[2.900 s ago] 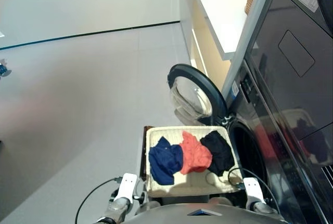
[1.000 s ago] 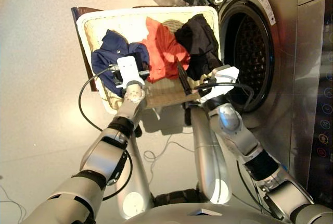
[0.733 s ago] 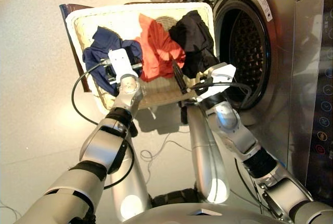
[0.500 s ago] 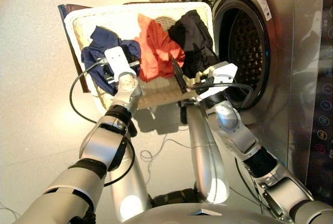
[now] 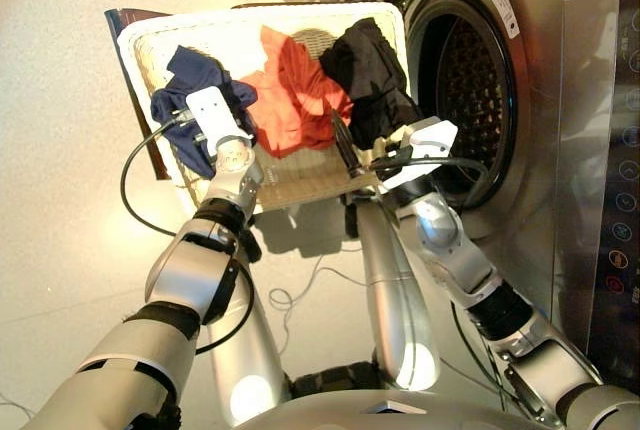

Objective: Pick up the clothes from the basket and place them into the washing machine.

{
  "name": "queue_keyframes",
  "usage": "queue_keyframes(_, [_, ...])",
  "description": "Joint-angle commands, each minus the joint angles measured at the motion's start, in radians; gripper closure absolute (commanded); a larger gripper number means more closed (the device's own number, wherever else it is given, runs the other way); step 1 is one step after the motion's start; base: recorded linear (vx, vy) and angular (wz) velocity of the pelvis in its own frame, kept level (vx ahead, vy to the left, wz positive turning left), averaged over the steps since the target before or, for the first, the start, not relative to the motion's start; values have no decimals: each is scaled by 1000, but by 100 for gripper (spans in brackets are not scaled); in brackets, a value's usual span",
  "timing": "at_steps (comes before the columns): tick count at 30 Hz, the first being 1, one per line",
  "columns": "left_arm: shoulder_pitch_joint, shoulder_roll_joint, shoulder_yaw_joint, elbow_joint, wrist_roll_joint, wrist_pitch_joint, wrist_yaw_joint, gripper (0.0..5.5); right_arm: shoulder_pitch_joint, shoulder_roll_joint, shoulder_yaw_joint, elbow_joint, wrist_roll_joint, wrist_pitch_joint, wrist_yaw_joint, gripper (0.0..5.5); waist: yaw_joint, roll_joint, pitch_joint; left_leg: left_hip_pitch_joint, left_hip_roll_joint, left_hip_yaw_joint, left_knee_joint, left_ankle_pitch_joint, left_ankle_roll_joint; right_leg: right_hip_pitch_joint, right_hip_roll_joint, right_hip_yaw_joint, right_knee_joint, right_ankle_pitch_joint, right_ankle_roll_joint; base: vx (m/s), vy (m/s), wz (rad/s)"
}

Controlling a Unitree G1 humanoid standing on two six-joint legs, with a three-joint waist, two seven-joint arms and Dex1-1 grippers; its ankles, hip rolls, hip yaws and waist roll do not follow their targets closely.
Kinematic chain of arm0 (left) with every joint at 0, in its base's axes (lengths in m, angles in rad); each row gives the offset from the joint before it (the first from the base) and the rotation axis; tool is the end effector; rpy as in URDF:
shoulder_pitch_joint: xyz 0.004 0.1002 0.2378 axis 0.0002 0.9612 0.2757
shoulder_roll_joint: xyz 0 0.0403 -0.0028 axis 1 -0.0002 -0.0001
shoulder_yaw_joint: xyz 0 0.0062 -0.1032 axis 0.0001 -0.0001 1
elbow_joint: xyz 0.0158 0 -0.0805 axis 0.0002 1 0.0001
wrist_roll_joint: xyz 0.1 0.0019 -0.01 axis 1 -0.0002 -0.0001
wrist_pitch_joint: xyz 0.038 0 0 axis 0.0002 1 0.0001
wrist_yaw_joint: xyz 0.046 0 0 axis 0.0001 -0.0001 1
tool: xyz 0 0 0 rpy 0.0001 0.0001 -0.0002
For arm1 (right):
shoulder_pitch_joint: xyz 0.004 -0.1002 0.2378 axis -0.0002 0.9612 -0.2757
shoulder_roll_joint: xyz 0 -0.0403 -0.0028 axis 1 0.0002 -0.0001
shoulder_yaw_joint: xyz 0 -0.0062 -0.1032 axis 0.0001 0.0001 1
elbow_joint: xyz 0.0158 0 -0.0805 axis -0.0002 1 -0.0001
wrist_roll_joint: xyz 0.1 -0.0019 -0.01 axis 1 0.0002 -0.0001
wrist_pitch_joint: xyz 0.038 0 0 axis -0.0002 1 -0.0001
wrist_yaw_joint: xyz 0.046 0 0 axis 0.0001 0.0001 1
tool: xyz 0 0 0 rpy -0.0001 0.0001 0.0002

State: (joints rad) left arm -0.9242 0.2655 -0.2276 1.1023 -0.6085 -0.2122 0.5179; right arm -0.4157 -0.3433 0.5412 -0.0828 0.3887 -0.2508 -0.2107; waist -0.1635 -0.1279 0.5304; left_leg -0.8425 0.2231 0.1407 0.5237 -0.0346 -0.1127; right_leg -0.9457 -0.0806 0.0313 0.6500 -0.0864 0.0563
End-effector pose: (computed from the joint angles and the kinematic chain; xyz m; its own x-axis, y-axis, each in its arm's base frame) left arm 0.3503 0.1630 0.1087 0.8825 0.4645 -0.0730 -0.4702 0.8737 -0.1250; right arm 0.2376 -0.0884 0.1287 0.7815 0.3974 0.4810 -0.4393 0.8979 -0.0282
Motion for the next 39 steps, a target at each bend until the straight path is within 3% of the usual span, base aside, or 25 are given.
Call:
queue_keyframes(1, [29,18,27,-44,6,-51,12,550,-2,-102,-30,-86,-15,-82,-17,0,13,-6,-10,20,-3,-32,94,-87,6,67,-8,3,-67,24,59,0,0,0])
queue_keyframes(4, [98,7,-14,-177,67,-67,24,550,12,-99,-53,-59,-40,-77,-35,0,24,6,-10,48,-16,-25,53,-72,7,91,-13,3,-100,37,61,0,0,0])
queue_keyframes(6, [224,10,-49,-410,130,-106,16,550,22,-88,-97,3,-90,-64,-69,0,48,27,-10,87,-32,-25,7,-56,11,128,-19,2,-131,46,61,0,0,0])
queue_keyframes(9, [340,29,-56,-629,176,-121,-7,550,33,-84,-138,64,-150,-38,-91,0,69,44,-10,126,-45,-25,-20,-52,18,171,-27,1,-146,43,60,0,0,0])
queue_keyframes(12, [421,56,-60,-829,197,-127,-66,550,29,-91,-161,117,-208,-4,-84,0,89,63,-10,169,-61,-28,-44,-51,22,217,-36,0,-158,39,60,0,0,0])
queue_keyframes(16, [468,144,-82,-1070,239,-126,-205,550,1,-126,-157,132,-285,45,-10,0,108,84,-10,216,-69,-28,-62,-54,23,261,-46,0,-163,29,62,0,0,0])
queue_keyframes(18, [482,164,-87,-1160,192,-138,-274,550,-26,-142,-146,118,-289,55,33,0,115,87,-10,227,-69,-27,-60,-57,23,275,-48,1,-165,27,61,0,0,0])
queue_keyframes(23, [472,222,-140,-1334,91,-114,-433,550,-92,-200,-116,24,-296,82,156,0,119,93,-10,248,-72,-26,-70,-51,24,294,-48,5,-175,31,58,0,0,0])
queue_keyframes(28, [445,238,-255,-1419,-66,-67,-575,550,-202,-213,-58,-38,-330,84,190,0,123,100,-10,266,-71,-22,-73,-53,23,310,-47,12,-181,29,60,0,0,0])
queue_keyframes(32, [420,246,-337,-1417,-132,-35,-634,550,-318,-205,4,-30,-343,90,200,0,128,109,-10,264,-69,-22,-82,-41,19,307,-43,17,-186,32,58,0,-14,-3])
queue_keyframes(39, [406,268,-422,-1387,-192,10,-683,550,-477,-155,57,4,-405,89,186,0,132,123,-10,266,-68,-21,-106,-14,15,309,-41,9,-200,44,52,0,0,0])
